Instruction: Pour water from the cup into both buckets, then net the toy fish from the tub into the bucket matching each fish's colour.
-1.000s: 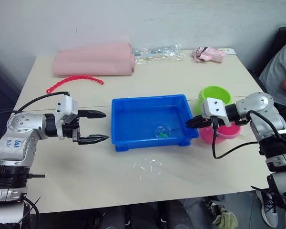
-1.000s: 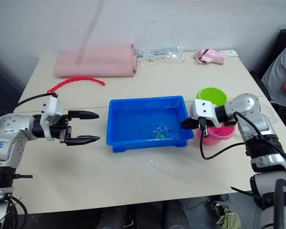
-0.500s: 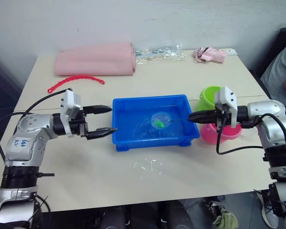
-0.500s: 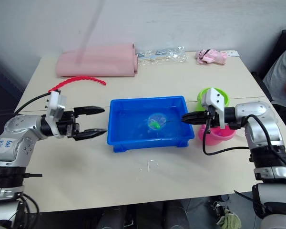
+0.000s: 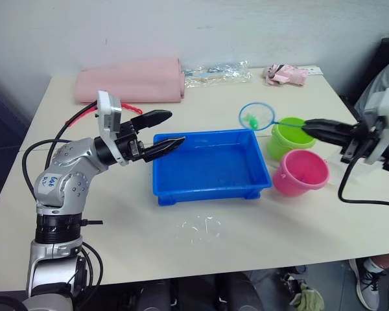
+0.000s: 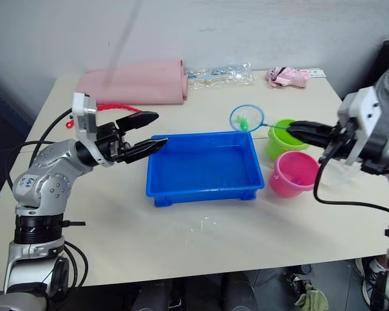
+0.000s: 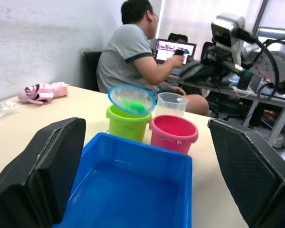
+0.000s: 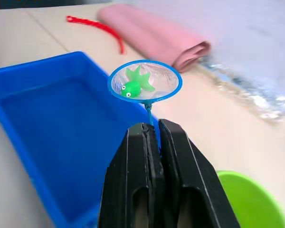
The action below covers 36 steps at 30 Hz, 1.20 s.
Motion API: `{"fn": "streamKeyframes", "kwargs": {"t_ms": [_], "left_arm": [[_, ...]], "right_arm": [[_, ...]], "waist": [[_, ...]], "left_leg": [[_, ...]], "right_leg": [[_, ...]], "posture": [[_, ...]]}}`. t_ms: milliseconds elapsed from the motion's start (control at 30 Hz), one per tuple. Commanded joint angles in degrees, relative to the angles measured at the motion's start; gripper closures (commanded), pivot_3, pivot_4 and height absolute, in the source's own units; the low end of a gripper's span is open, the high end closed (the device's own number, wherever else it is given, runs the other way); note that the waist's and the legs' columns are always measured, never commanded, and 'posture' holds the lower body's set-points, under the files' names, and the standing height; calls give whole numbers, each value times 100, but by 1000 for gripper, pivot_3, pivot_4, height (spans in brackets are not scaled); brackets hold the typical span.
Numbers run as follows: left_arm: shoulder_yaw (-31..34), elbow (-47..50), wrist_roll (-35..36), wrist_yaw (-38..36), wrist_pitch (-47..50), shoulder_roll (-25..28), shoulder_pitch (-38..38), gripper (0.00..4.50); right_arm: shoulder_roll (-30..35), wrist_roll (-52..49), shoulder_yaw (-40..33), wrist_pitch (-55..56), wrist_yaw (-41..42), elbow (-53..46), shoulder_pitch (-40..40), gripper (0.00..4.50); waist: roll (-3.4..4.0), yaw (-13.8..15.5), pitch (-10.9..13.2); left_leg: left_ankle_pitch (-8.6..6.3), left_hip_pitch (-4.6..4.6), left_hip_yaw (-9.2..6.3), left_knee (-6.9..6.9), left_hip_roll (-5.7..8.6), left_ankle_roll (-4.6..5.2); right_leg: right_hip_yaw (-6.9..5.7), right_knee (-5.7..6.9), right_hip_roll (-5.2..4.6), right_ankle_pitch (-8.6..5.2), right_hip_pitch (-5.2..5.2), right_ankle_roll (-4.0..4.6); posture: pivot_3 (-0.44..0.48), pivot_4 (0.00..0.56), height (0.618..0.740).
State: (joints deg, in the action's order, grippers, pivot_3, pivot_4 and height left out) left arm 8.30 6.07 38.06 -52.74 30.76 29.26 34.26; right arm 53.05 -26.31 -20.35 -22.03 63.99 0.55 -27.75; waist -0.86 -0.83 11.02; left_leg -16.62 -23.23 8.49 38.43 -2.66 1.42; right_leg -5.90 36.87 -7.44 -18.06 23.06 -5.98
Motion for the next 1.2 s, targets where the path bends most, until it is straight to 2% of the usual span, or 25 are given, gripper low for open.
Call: {"fn": "streamKeyframes", "kwargs": {"t_ms": [33, 233, 467, 600, 767, 1000, 1200], "left_arm": [[-84, 170, 61, -97, -77, -22, 21, 23], [-147, 192, 61, -134, -93, -31, -75, 23], [-120, 414, 78, -125, -28, 88, -338, 23], [-108, 438, 75, -141, -19, 146, -375, 23], [-273, 409, -235, -433, -282, 431, -563, 23], [-279, 376, -267, -462, -320, 417, -619, 23], [-300, 331, -296, -470, -356, 395, -626, 23]], "right_arm": [[323, 650, -126, 1059, -243, 885, -83, 4500], [601, 2013, 532, 3008, -866, 2290, -366, 4500], [868, 3501, 1360, 5092, -1815, 3277, -594, 4500], [1213, 4598, 1841, 6175, -2804, 3679, -779, 4500], [1773, 6276, 2465, 7388, -4569, 3917, -1036, 4500], [2100, 7740, 3068, 7912, -6486, 4252, -1470, 4500], [2167, 8465, 3598, 7997, -7344, 4619, -1768, 4500]], "waist": [[0, 14, 0], [0, 19, 0], [1, -72, 0], [2, -71, 1], [4, -86, 2], [6, -93, 2], [6, -89, 2]], "left_leg": [[0, 1, 1, 0, 1, 0], [0, 4, 5, 3, 1, -1], [3, 6, 5, -5, -2, -5], [4, 6, 4, -1, -1, -6], [6, 7, 6, -5, -3, -11], [12, 8, 9, -9, -4, -20], [14, 7, 12, -13, -4, -24]], "right_leg": [[0, -1, 0, 0, -1, 0], [4, -11, 0, 0, 0, 0], [5, -1, 0, 0, 0, 0], [7, -9, -2, 0, -1, 0], [11, -11, 0, -1, 4, 1], [18, -15, 0, -3, 11, 3], [23, -12, 2, -4, 19, 6]], "posture": [[0, 150, 740], [0, 150, 740], [0, 150, 740], [0, 150, 740], [0, 150, 740], [0, 150, 740], [0, 150, 740]]}}
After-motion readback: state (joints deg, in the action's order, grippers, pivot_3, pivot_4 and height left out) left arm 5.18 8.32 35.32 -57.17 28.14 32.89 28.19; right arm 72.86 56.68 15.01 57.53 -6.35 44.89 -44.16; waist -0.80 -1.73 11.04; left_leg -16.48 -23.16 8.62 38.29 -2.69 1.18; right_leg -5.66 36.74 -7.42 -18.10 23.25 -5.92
